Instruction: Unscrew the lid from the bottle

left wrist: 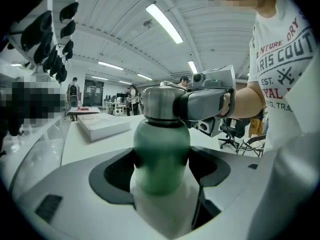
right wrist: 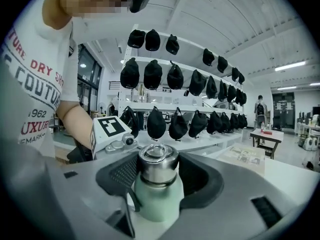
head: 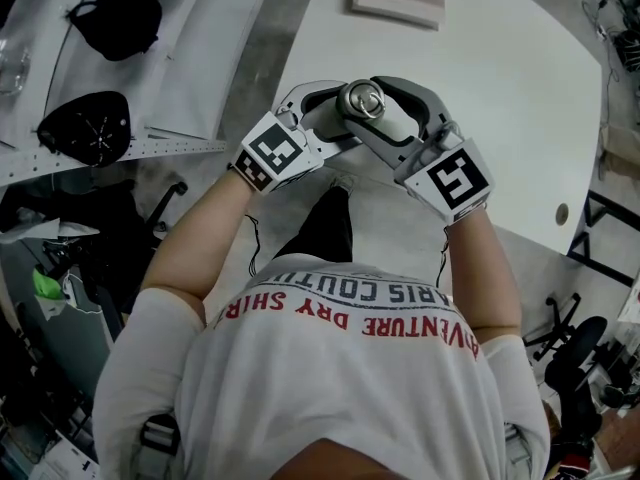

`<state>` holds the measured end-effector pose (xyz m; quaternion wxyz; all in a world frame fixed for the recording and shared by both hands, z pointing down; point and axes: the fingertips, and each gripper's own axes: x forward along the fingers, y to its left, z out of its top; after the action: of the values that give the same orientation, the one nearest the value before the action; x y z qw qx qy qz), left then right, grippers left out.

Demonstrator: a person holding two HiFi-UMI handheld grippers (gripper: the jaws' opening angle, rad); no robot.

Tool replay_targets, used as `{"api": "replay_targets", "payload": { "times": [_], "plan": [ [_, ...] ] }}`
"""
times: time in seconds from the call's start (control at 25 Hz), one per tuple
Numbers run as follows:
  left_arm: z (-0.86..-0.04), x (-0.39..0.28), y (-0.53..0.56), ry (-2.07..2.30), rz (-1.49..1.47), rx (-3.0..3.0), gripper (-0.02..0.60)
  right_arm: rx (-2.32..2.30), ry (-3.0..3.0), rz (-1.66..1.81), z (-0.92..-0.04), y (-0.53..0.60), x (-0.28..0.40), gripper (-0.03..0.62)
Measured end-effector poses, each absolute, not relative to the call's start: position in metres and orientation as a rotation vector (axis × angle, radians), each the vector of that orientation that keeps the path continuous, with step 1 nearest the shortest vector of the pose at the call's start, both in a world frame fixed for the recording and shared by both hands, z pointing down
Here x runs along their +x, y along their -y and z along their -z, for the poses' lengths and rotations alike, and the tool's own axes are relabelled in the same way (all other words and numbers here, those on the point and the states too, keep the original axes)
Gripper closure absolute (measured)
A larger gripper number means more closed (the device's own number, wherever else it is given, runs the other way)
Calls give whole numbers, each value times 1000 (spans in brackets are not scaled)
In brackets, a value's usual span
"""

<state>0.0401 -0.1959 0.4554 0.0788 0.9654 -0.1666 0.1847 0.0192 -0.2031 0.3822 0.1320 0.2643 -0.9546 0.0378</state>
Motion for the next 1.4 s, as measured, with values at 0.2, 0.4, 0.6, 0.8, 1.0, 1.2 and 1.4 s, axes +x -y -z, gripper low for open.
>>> {"api": "replay_targets", "payload": {
  "times": [0.2, 0.4, 0.6, 0.8, 1.0, 1.2, 1.4],
  "plan": [
    [-457, 38, 193, 367, -572, 2922, 225, 625, 2806, -110, -382, 200, 16, 336],
    [-456, 37, 192, 208, -591, 2954, 225, 480, 2828, -107, -381, 198, 14, 336],
    [-456, 36, 191, 68, -608, 2972, 225, 322, 2811, -84, -381, 196, 12, 338],
    [-456, 35, 190, 47, -623, 2965, 225, 284, 2821, -96, -382, 195, 11, 336],
    [-456, 36, 191, 136, -593, 2958, 225, 354, 2835, -145, -382, 193, 13, 285],
    [-455, 37, 190, 298, -595, 2931, 225, 599, 2893, -132, -367, 194, 19, 275],
    [-455, 36, 190, 546, -539, 2870, 225, 832, 2832, -98, -367, 194, 22, 276]
  ]
}}
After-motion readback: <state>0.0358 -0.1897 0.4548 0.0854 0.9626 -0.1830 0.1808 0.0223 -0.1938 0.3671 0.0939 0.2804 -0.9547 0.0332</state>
